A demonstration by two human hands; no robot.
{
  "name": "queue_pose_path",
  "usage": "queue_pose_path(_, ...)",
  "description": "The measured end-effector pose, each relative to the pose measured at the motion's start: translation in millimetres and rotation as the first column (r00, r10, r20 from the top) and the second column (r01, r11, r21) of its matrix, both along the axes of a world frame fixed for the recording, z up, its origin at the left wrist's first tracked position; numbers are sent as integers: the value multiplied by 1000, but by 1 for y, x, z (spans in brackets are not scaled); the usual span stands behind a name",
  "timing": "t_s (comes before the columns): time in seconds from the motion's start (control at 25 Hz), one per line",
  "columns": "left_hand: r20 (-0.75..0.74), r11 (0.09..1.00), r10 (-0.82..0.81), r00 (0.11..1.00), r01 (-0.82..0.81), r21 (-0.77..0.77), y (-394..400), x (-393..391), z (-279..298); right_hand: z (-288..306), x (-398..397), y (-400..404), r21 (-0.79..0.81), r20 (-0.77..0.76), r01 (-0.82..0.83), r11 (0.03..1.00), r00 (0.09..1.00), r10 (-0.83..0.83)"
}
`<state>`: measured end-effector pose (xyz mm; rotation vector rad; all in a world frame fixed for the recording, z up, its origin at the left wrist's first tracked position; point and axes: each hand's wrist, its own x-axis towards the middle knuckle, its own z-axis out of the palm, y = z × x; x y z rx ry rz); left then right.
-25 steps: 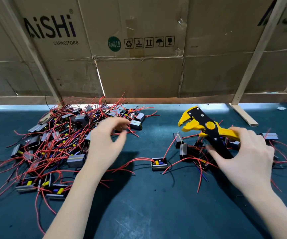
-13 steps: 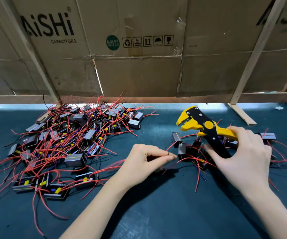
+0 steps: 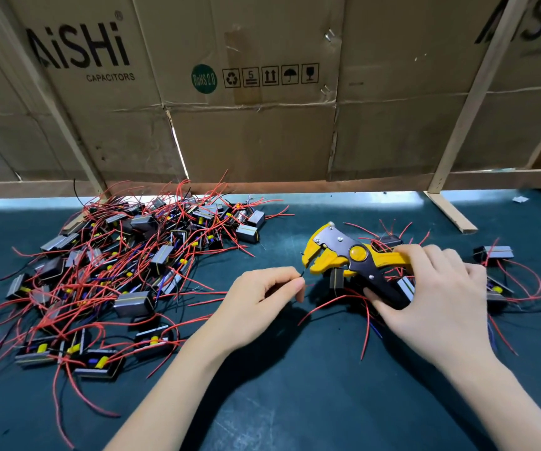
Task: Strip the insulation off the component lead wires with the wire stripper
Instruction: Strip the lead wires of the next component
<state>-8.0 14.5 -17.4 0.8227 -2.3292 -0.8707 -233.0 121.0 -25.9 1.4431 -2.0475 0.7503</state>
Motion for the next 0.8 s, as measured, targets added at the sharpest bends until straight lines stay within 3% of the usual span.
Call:
queue_pose_path(0.24,-3,999,-28,1000,28,33,-3,2,-1,2,5,0,1,-9,-87,996,996,87)
queue_pose_path(0.8,22,996,-61,998,60,69,-6,3,-3,1,0,0,-67,-93,-80,994,993,74)
